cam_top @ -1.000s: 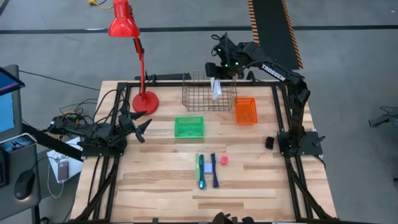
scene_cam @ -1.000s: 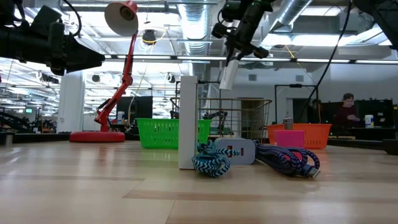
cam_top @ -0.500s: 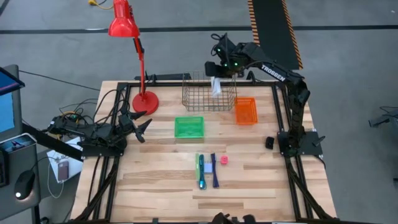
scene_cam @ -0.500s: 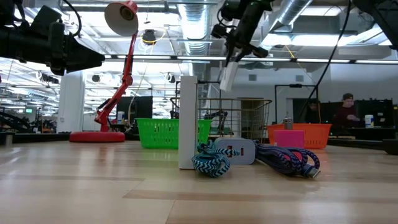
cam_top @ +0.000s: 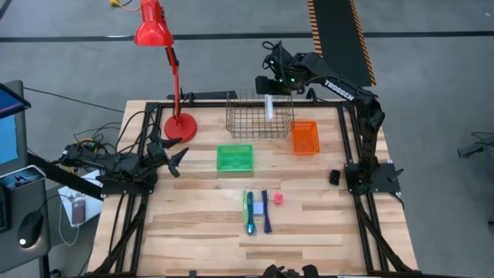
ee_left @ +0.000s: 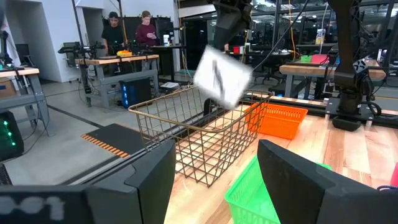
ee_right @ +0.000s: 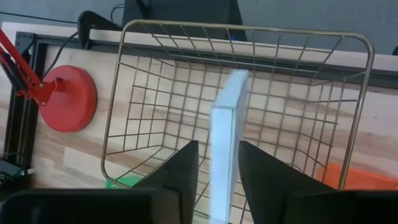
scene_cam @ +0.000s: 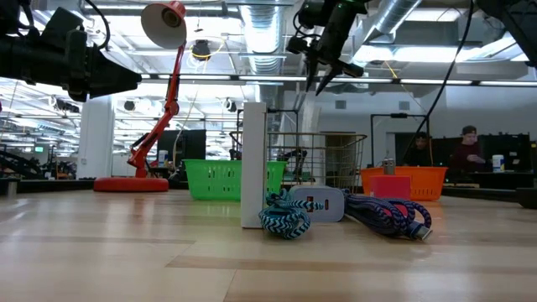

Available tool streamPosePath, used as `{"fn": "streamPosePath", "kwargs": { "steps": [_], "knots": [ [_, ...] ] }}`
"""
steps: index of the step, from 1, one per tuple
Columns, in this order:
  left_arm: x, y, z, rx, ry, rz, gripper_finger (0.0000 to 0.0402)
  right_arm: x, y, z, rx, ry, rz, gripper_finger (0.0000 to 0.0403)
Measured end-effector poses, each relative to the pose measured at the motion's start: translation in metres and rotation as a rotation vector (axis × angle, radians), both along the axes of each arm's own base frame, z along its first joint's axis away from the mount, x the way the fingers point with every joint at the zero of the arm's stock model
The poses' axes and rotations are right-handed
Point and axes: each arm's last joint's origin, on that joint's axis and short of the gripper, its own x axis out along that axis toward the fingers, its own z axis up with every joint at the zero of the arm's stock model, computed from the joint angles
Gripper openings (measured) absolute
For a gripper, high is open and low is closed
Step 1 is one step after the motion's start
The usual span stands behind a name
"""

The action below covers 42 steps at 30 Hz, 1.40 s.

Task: Pick and place items into bin
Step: Put the left white card reader box into the gold wire basket, then put the white card reader box into the gold wire basket

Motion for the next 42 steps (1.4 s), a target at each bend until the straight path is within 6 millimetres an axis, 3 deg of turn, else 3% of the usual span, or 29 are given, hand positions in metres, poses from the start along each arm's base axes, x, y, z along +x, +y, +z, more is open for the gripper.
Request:
{"fn": "streamPosePath", "kwargs": {
  "steps": [12,22,28,33,42],
  "knots": [
    [0.0,0.0,0.0,0.0,0.0,0.0,0.0217,-0.003,0.005,-0.002,-0.01,0.073,0.119,0.0155],
    [0.0,0.0,0.0,0.0,0.0,0.0,0.0217,0.009,0.042,-0.006,0.044,0.161,0.228,0.0152],
    [0.0,0.0,0.0,0.0,0.0,0.0,0.0217,0.017,0.079,-0.008,0.061,0.247,0.301,0.0147],
    [0.0,0.0,0.0,0.0,0.0,0.0,0.0217,0.021,0.12,-0.01,-0.03,0.39,0.254,0.0145],
    [0.0,0.0,0.0,0.0,0.0,0.0,0.0217,0.025,0.209,0.003,-0.187,0.326,0.243,0.0139]
  ]
}}
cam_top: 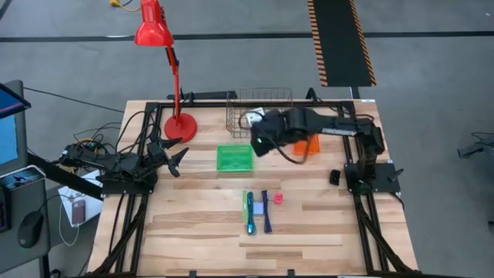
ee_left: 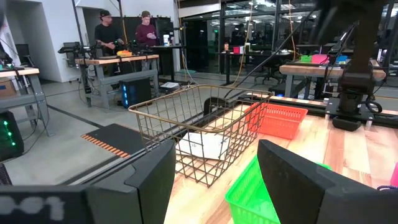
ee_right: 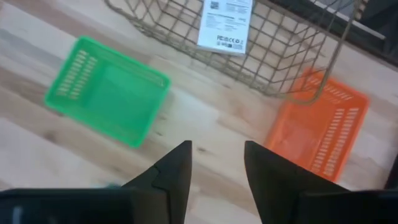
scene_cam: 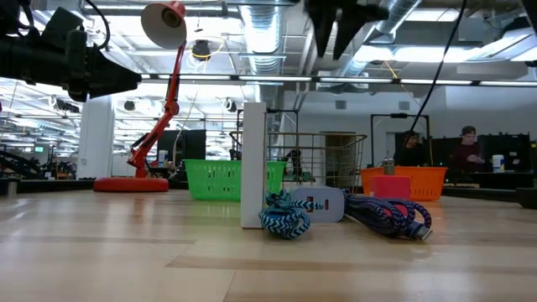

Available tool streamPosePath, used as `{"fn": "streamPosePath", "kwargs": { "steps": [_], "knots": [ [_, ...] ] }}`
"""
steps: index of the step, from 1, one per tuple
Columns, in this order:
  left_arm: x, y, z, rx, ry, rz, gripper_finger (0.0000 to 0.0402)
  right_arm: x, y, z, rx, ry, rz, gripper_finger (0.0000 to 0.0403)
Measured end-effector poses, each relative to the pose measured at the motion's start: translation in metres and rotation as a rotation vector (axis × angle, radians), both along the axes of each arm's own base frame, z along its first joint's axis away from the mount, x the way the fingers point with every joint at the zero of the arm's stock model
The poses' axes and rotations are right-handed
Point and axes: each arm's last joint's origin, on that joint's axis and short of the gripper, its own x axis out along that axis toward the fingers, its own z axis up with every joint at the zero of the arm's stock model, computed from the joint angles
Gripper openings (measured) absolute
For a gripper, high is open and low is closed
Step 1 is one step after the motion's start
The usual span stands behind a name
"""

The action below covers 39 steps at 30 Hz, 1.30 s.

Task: Pick and place items into bin
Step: Put the white card reader box into the gold wire basket

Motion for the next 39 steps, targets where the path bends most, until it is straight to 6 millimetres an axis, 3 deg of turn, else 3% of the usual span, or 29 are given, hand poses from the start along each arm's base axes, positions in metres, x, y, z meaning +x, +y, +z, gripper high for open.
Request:
{"fn": "streamPosePath", "kwargs": {
  "steps": [11,19,31,39],
  "knots": [
    [0.0,0.0,0.0,0.0,0.0,0.0,0.0217,-0.031,0.098,-0.01,0.011,-0.058,0.008,0.0133],
    [0.0,0.0,0.0,0.0,0.0,0.0,0.0217,-0.061,0.162,-0.039,0.042,-0.003,0.035,0.0132],
    [0.0,0.0,0.0,0.0,0.0,0.0,0.0217,-0.105,0.221,-0.103,0.175,0.192,0.144,0.0132],
    [0.0,0.0,0.0,0.0,0.0,0.0,0.0217,-0.121,0.256,-0.13,0.27,0.163,0.499,0.013]
  ]
}}
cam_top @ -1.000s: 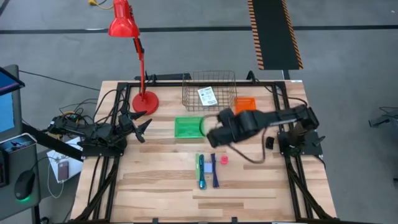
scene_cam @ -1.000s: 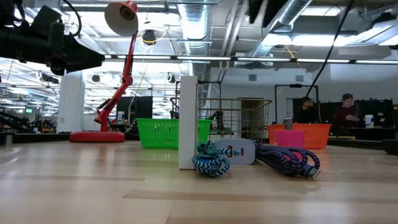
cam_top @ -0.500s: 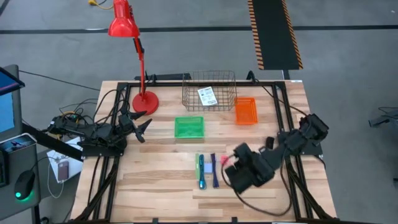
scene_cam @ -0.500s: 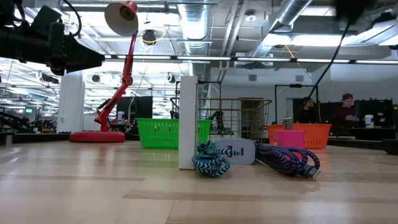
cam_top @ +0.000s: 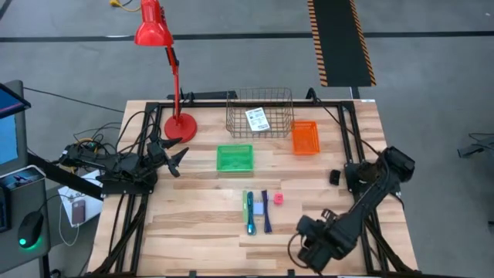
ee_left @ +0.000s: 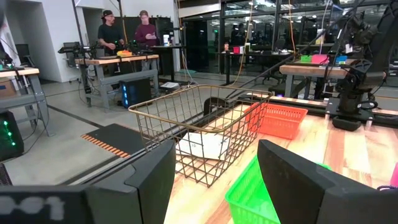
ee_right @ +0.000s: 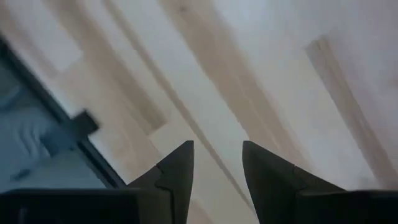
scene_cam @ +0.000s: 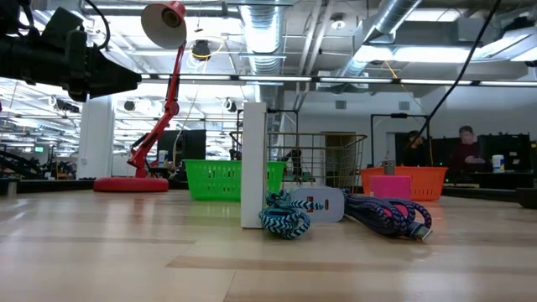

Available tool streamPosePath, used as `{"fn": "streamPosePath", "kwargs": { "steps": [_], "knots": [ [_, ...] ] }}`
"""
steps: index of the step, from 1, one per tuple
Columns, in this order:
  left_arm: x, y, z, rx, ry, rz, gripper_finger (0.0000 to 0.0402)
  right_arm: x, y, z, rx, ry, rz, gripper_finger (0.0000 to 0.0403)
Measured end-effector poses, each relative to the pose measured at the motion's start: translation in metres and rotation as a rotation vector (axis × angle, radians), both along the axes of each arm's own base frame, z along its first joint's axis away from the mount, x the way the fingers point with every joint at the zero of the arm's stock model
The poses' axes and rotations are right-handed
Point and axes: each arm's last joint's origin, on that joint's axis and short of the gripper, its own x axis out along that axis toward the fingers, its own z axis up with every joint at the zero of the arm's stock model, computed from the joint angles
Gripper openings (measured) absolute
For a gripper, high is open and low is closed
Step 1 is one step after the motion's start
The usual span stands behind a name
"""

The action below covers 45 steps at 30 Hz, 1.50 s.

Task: Pick and place items into bin
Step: Put the white card reader box into the gold wire basket

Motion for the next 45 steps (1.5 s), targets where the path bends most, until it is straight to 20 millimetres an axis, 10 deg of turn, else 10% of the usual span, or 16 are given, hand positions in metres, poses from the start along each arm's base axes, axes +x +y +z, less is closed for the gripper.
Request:
{"fn": "streamPosePath", "kwargs": {
  "steps": [23,32,45],
  "knots": [
    [0.0,-0.001,0.001,-0.007,-0.019,-0.028,0.0217,0.006,0.011,-0.002,0.071,-0.092,0.159,0.0133],
    [-0.006,-0.004,0.047,-0.081,-0.215,-0.241,0.0217,0.008,0.01,-0.002,0.061,-0.1,0.19,0.0133],
    [0.038,-0.027,0.098,-0.484,0.638,-0.472,0.0217,0.012,0.006,-0.001,0.037,-0.108,0.268,0.0132]
  ]
}}
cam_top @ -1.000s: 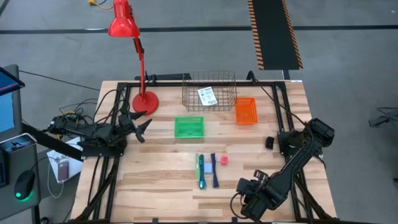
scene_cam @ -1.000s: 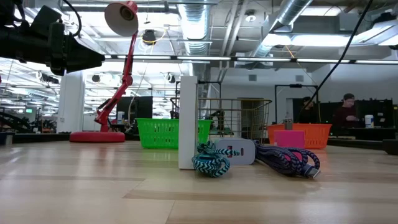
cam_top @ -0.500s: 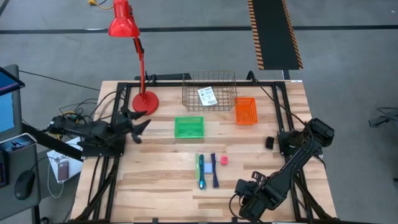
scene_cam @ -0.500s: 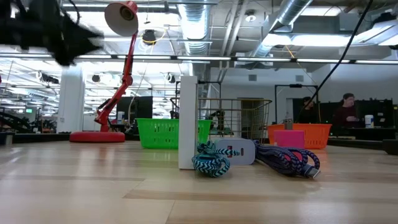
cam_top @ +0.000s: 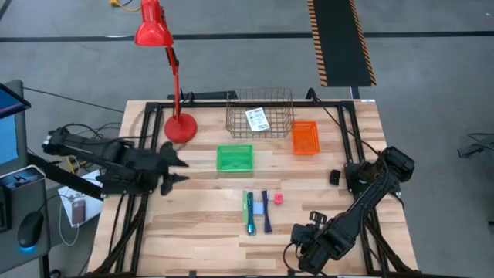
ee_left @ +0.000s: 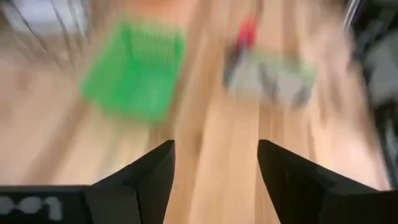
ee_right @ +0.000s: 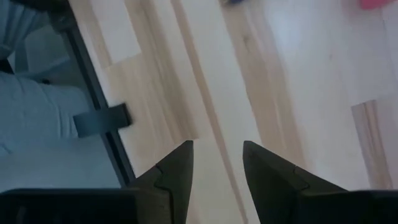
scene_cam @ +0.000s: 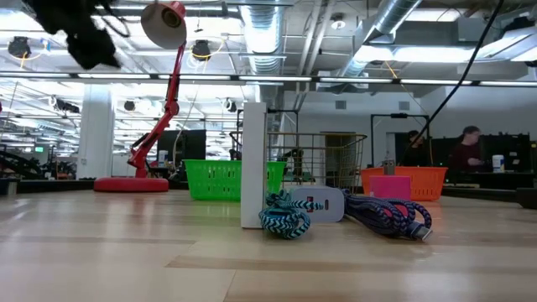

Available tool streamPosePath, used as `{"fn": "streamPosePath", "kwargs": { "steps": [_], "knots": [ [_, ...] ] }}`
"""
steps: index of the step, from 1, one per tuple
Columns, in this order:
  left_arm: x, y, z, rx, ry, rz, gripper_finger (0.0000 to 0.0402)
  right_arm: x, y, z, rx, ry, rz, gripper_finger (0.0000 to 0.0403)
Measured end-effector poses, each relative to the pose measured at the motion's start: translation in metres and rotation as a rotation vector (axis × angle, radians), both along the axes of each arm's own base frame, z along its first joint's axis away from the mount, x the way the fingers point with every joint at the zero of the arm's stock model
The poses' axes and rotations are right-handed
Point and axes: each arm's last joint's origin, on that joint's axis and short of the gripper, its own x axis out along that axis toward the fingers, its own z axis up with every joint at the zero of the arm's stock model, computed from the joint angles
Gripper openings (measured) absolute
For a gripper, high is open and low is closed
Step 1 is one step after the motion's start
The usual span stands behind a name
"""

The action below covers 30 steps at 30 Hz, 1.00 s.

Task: Pick and place items into bin
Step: Put the white card reader box into the gold wire basket

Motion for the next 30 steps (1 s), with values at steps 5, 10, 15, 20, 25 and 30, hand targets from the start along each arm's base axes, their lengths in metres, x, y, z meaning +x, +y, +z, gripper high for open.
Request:
{"fn": "streamPosePath", "kwargs": {
  "steps": [5,10,15,20,25,30],
  "knots": [
    [0.032,-0.017,-0.027,-0.005,0.376,-0.062,0.0217,0.004,-0.003,0.0,0.0,-0.013,-0.038,0.0134],
    [0.056,-0.039,-0.065,-0.025,0.609,-0.181,0.0217,0.006,-0.003,0.001,0.01,-0.021,-0.045,0.0132],
    [0.066,-0.058,-0.093,-0.043,0.747,-0.287,0.0217,0.005,-0.003,0.001,0.011,-0.02,-0.043,0.0136],
    [0.071,-0.075,-0.1,-0.06,0.797,-0.365,0.0217,0.005,-0.002,0.001,0.013,-0.019,-0.042,0.0137],
    [0.077,-0.091,-0.087,-0.013,0.733,-0.441,0.0217,0.005,-0.002,0.001,0.013,-0.019,-0.043,0.0134],
    [0.081,-0.098,-0.077,0.05,0.674,-0.451,0.0217,0.006,-0.002,0.001,0.017,-0.022,-0.042,0.0137]
  ]
}}
